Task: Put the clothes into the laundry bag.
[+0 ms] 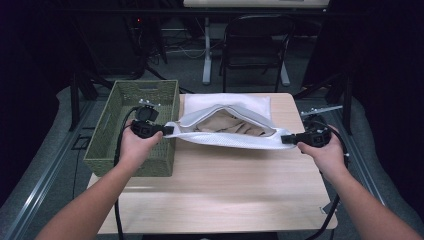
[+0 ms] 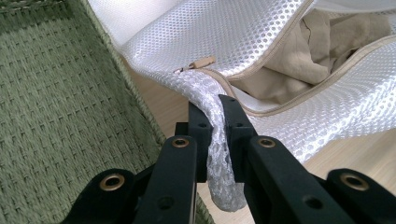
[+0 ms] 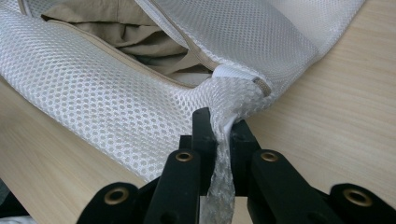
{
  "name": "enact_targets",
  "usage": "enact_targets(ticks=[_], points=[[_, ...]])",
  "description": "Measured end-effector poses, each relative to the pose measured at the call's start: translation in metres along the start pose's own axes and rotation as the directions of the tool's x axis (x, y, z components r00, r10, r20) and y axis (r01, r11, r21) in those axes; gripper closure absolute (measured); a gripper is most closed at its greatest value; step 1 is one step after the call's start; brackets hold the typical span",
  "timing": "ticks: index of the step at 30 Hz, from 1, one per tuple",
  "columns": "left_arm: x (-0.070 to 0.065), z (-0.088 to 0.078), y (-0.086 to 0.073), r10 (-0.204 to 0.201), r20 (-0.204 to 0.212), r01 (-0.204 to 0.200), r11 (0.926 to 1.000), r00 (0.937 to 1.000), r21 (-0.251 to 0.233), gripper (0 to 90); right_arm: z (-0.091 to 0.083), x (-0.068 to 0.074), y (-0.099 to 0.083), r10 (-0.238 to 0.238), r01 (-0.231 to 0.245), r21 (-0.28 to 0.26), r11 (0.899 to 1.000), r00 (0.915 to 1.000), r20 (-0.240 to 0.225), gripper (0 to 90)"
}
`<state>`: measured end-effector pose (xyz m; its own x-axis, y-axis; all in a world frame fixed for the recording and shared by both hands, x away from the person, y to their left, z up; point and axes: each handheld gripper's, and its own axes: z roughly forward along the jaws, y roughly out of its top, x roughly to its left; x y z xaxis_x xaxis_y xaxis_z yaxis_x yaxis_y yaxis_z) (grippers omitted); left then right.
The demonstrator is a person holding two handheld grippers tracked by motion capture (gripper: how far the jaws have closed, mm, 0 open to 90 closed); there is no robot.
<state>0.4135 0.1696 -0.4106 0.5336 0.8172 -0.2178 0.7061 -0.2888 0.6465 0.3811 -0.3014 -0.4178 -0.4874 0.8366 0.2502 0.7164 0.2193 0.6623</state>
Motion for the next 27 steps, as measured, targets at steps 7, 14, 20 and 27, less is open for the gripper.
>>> enact_targets(ticks=[7,14,20,27], points=[[0.001,-0.003,0.009,-0.001,-0.005,0.001,1.0000,1.0000,0.003,84.6,-0.003,0.001,0.009,-0.003,0.003,-0.002,1.000,1.0000,0.009,84.5],[0.002,-0.008,0.020,0.005,-0.016,-0.005,1.0000,0.9999,-0.002,84.6,-0.009,0.002,0.023,-0.018,0.018,-0.012,1.000,0.9996,0.023,84.5],[0.001,-0.015,0.033,0.013,-0.036,-0.014,0.9997,0.9993,-0.019,84.6,-0.015,0.003,0.036,-0.029,0.030,-0.028,0.999,0.9989,0.037,84.5],[-0.002,-0.025,0.053,0.030,-0.064,-0.033,0.9984,0.9975,-0.047,84.7,-0.024,0.005,0.056,-0.058,0.061,-0.042,0.997,0.9959,0.070,84.5]])
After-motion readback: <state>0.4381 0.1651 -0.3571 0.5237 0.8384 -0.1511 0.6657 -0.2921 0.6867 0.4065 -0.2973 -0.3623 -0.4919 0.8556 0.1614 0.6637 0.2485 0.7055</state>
